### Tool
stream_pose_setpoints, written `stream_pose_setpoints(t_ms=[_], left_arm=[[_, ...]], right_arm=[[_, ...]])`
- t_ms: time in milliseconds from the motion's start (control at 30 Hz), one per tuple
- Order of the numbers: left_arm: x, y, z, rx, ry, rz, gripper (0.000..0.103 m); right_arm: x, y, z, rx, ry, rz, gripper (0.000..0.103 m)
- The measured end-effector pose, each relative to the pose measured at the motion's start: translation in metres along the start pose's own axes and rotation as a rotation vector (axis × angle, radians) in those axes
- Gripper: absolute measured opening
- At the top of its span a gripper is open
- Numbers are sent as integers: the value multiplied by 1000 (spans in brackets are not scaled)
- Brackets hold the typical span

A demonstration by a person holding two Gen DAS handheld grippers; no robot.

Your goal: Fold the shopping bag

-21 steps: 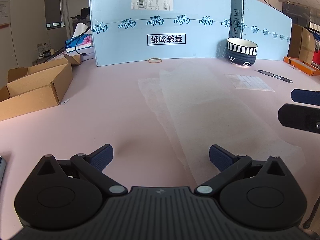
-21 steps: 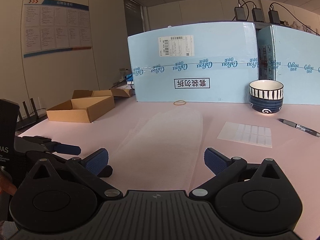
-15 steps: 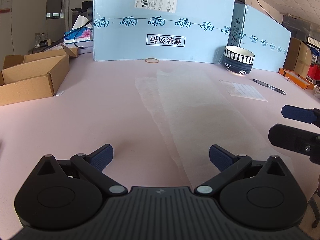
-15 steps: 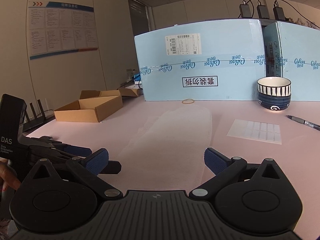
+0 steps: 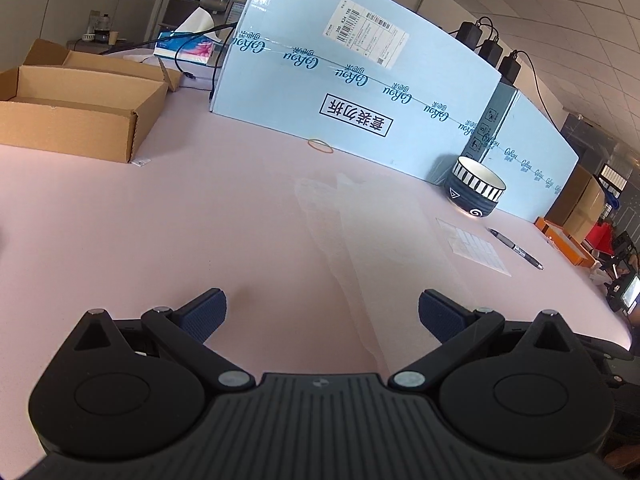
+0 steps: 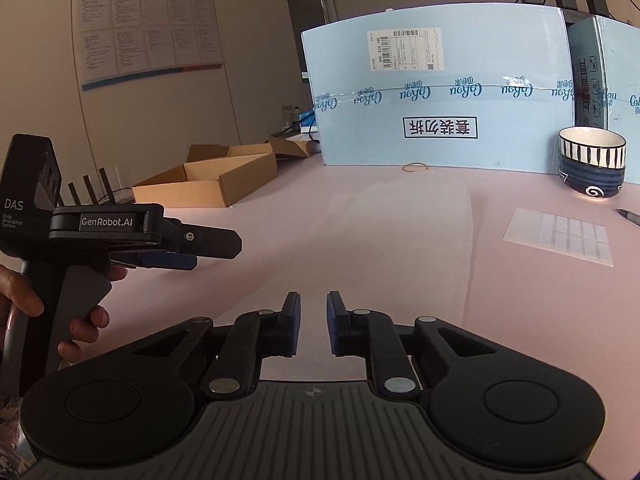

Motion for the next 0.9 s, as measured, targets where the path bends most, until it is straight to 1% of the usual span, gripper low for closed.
stream_pose_setpoints(t_ms=[133,200,233,300,367,467,533,567,667,700,833,900], left_arm=[[2,2,0,-4,-60,-39,103],[5,5,1,-10,-67,-34,103],[7,6,1,-6,-56,-23,103],[13,7,2,15,10,-2,103],[18,11,3,-2,60,-2,103],[25,18,8,-30,80,-30,103],[27,23,14,-36,88,-50,103],[28,25,19,-34,95,-48,103],[28,36,31,-18,113,22,103],[27,39,33,-16,118,29,103],[19,63,38,-65,79,-24,103],[12,78,36,-123,-6,-43,103]], right_arm=[[4,6,6,-28,37,14,8],[4,7,8,-34,63,24,8],[2,7,8,-34,68,33,8],[-1,7,10,-27,68,46,8],[-3,10,13,-26,64,57,8],[-3,16,16,-38,66,67,8],[-4,21,17,-48,75,70,8],[-3,22,17,-51,77,69,8],[3,26,15,-63,102,50,8],[5,27,14,-68,112,41,8],[9,27,13,-58,111,3,12],[12,26,13,-46,112,5,12]])
Point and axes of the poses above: each gripper's, at about its wrist camera, not at the fingertips, and y roughly the way its jaws point, x to its right, z to its top, the point moved 5 cm from there along y, roughly the way its jaws point, and after that the axes turned 7 degrees about x, right-handed, at the moved point
